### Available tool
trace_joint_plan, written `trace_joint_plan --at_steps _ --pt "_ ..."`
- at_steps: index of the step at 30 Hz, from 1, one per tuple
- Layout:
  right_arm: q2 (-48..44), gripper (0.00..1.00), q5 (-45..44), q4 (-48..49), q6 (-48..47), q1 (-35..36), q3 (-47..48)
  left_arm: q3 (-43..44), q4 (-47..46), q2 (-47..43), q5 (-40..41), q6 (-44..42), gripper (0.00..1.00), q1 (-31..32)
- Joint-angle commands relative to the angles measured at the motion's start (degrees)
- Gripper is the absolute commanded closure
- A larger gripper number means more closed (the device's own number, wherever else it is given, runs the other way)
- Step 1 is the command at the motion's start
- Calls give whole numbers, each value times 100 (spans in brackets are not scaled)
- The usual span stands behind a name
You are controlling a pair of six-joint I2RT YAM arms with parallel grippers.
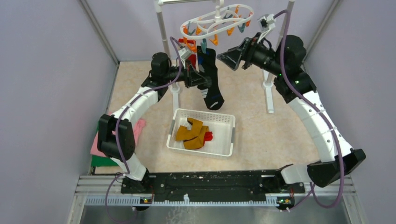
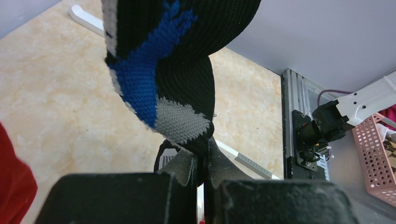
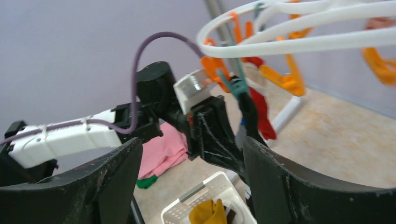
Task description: Remove the socks clipped to the hanger
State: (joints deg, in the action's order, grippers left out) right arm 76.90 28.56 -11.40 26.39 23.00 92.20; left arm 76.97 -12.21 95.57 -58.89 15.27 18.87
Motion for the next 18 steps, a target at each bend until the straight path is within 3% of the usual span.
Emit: trace_joint_plan --at_steps 1,5,18 --pt "414 24 914 557 -243 239 339 -121 -138 -401 -26 158 100 20" --pt "817 28 1387 915 44 352 606 -192 -103 -477 -8 165 100 15" --pt "2232 27 1331 23 -307 406 2386 -154 -52 -590 -129 196 100 31"
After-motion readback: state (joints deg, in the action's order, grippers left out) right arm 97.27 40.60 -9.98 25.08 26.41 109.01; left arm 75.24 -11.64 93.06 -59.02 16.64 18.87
